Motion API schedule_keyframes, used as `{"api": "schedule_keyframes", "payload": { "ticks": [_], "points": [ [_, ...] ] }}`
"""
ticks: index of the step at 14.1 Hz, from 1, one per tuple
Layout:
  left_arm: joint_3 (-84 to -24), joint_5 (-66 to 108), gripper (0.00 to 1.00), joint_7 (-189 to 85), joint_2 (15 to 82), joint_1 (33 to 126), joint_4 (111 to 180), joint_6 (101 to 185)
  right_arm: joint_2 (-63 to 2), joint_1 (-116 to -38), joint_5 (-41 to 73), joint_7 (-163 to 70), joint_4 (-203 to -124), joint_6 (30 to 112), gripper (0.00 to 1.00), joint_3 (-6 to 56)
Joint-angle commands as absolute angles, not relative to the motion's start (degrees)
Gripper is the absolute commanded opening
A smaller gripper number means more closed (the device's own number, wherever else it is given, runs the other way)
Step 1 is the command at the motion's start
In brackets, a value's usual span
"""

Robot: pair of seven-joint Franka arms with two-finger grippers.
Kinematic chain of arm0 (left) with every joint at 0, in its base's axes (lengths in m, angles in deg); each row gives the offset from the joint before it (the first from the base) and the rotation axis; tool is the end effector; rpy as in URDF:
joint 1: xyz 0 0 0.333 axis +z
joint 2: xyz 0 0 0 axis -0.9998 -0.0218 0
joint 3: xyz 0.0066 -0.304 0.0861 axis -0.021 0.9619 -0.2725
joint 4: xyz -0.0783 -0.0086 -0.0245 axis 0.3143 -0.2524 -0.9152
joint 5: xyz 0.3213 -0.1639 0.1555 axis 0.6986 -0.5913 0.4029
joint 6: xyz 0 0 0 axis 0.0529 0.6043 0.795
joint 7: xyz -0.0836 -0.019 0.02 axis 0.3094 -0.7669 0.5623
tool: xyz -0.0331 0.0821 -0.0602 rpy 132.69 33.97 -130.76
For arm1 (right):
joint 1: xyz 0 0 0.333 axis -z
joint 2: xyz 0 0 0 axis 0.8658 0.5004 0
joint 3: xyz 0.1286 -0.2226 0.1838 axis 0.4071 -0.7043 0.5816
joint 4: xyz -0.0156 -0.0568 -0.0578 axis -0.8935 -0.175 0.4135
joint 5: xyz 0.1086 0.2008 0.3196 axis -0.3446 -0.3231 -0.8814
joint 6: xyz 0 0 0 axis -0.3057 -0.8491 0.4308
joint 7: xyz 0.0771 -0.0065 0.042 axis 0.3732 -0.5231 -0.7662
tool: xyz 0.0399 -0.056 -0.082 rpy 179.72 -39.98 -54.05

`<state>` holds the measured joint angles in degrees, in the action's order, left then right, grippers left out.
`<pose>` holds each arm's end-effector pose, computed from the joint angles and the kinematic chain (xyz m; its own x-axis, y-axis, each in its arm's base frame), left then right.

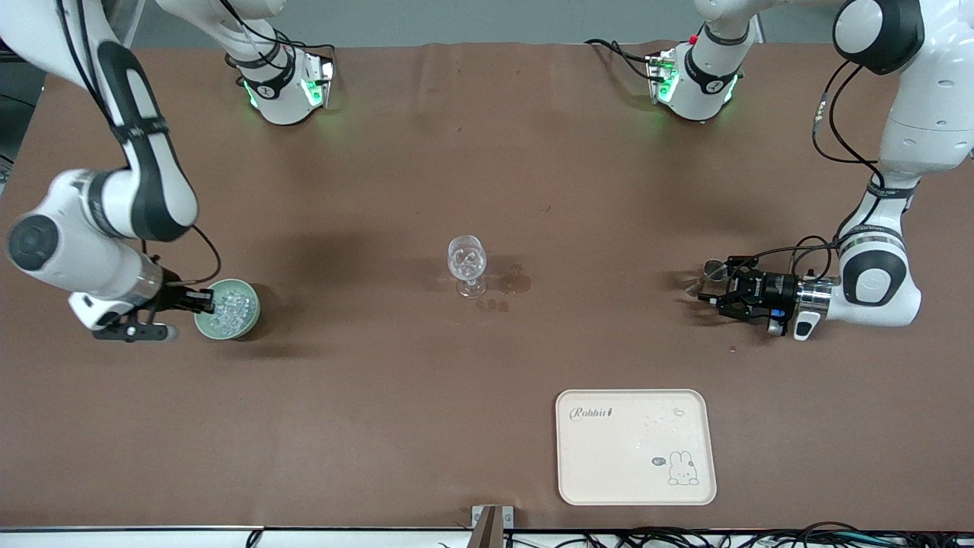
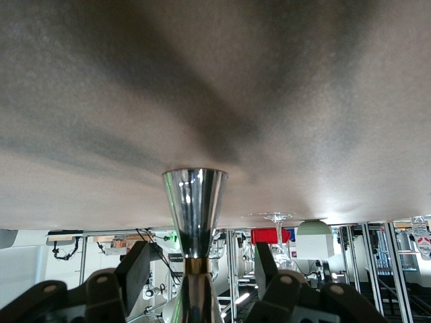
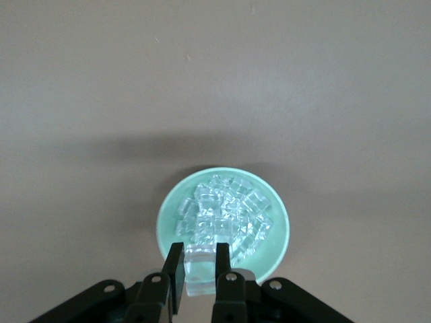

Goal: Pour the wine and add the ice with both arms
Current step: 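Lift the ice with the right gripper while the left gripper lifts the jigger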

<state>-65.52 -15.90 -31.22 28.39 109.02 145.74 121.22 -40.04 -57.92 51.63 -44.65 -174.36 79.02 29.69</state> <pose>0.5720 0.0680 0.1145 0.1852 0.3622 -0.9135 0.9376 -0.3434 0.0539 0.6093 -0.0296 0.3648 0.9998 -0.0144 -0.0099 -0.0146 -0.9997 -0.0187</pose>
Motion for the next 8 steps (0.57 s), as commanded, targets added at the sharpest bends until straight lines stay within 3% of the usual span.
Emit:
{"api": "schedule_keyframes", "payload": {
  "ticks": [1,4,8],
  "points": [
    [-65.4,-16.9,0.60,-31.2,28.1,109.1,145.5,120.3,-45.5,-58.0,51.4,-44.7,-171.2,70.8,0.06,29.6],
    [-65.4,-16.9,0.50,-31.2,28.1,109.1,145.5,120.2,-50.0,-58.0,51.4,-44.7,-167.7,63.0,0.07,29.6],
    [-65.4,-16.9,0.29,-31.1,28.0,109.1,145.5,120.2,-56.6,-58.0,51.4,-44.7,-166.7,57.1,0.06,29.5]
  ]
}}
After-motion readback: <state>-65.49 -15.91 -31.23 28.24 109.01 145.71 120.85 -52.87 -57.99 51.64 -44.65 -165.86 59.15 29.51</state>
